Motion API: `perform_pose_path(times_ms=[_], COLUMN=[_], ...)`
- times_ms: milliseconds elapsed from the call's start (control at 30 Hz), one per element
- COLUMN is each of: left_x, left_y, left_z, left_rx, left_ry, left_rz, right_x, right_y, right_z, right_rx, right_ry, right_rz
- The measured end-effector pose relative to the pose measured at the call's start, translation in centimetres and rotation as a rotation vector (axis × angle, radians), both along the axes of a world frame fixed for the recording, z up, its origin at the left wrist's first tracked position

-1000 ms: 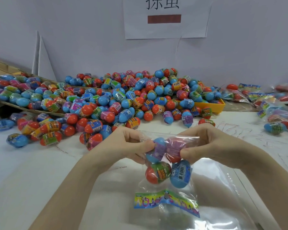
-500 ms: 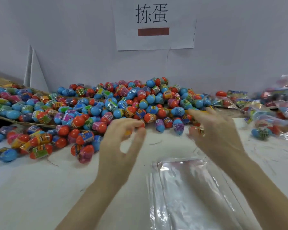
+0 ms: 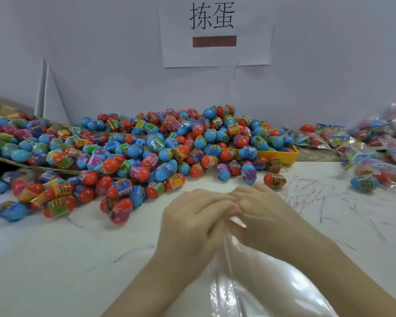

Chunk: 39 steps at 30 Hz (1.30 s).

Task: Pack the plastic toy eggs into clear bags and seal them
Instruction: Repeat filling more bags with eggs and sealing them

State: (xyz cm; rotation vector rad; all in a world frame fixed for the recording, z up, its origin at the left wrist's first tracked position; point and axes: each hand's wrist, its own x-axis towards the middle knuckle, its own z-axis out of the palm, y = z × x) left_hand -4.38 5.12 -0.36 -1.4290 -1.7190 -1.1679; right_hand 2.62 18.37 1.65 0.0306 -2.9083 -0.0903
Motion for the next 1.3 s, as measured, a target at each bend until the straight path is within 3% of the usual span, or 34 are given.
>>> perform_pose_path(times_ms=[67, 133, 233, 367, 433, 533, 667, 733, 833, 933, 1000, 1100, 1200, 1300], left_x=[-1.5, -3.3, -4.1, -4.5, -4.3, -4.1, -4.7, -3.9, -3.5, -3.8, -3.5, -2.3, -1.5, -1.1], left_y=[-0.7, -1.4, -1.8, -1.6, -1.4, -1.5, -1.8, -1.4, -1.4, -1.8, -1.7, -1.0, -0.4, -0.3], left_z=[0.4, 0.5, 0.1, -0.1, 0.1, 0.1, -0.8, 0.4, 1.5, 1.5, 1.2, 0.2, -0.6, -0.7], left_rx=[0.024, 0.031, -0.126, -0.484, -0.458, -0.246, -0.431, -0.246, 0.279, 0.438, 0.334, -0.034, -0.386, -0.500], left_ry=[-0.059, -0.174, -0.334, -0.508, -0.558, -0.381, -0.425, -0.500, -0.510, -0.453, -0.433, -0.305, -0.266, -0.341], left_rz=[0.198, 0.488, 0.775, 0.716, 0.642, 0.637, 0.671, 0.494, 0.350, 0.396, 0.312, 0.269, 0.278, 0.296], right_x=[0.5, 1.3, 2.2, 2.7, 2.6, 2.4, 2.0, 1.7, 1.2, 1.6, 1.7, 0.9, 0.4, 0.7], right_y=[0.8, 2.2, 4.6, 5.4, 5.2, 4.8, 5.1, 5.2, 5.5, 5.4, 5.2, 5.2, 5.5, 5.7], right_z=[1.1, 2.3, 2.9, 3.2, 3.3, 3.0, 2.5, 2.3, 1.7, 1.7, 1.7, 0.6, 0.2, 0.4], right_rx=[-0.103, -0.199, -0.161, -0.302, -0.324, -0.319, -0.297, -0.309, -0.420, -0.711, -0.789, -0.466, -0.307, -0.317], right_ry=[0.056, 0.244, 0.387, 0.458, 0.474, 0.483, 0.501, 0.546, 0.597, 0.351, 0.037, -0.306, -0.205, -0.141], right_rz=[-0.096, -0.251, -0.524, -0.619, -0.605, -0.550, -0.534, -0.534, -0.535, -0.358, -0.205, -0.162, -0.174, -0.173])
